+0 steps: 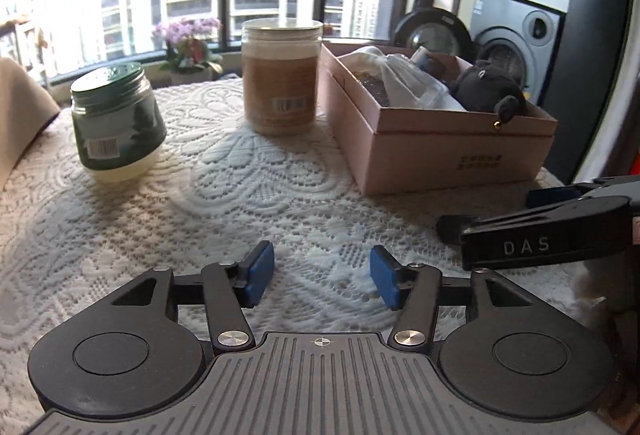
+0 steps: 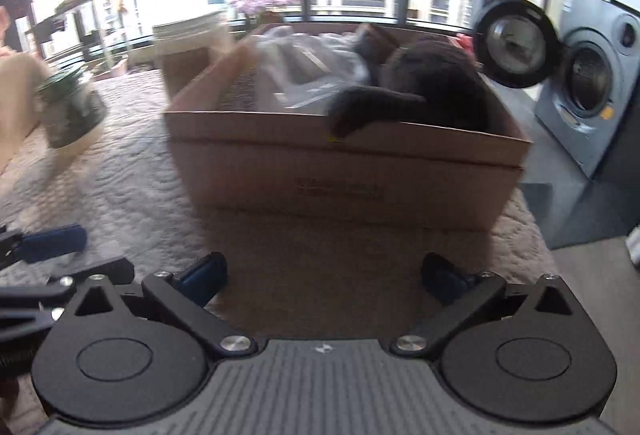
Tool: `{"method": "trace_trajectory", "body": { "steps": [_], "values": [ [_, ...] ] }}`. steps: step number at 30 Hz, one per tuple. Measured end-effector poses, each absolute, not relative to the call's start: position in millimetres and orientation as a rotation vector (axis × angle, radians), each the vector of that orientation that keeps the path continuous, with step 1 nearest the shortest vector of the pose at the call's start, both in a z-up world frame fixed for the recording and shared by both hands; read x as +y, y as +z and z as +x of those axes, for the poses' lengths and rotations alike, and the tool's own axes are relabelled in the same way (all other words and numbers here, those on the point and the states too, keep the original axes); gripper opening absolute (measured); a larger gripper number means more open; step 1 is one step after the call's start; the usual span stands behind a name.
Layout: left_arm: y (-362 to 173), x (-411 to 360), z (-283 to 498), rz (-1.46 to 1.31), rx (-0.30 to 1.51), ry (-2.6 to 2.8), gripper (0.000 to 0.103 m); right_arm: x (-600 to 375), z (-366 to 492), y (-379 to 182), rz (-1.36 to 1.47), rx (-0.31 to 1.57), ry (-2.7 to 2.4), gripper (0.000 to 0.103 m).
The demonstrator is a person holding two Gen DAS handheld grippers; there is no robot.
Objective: Organize soft objects
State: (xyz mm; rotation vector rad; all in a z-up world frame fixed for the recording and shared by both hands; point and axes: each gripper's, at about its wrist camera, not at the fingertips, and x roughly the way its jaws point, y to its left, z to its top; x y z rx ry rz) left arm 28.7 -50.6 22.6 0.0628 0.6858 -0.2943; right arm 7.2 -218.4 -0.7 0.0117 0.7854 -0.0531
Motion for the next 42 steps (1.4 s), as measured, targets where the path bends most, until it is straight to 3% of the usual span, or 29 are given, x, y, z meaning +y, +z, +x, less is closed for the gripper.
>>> {"method": "trace_trajectory", "body": {
  "steps": [42],
  "values": [
    [19,-57,28,0.063,0.658,-0.202,0.059,-228,-14,-9,0.012,0.695,-0.036,0.103]
  ]
}}
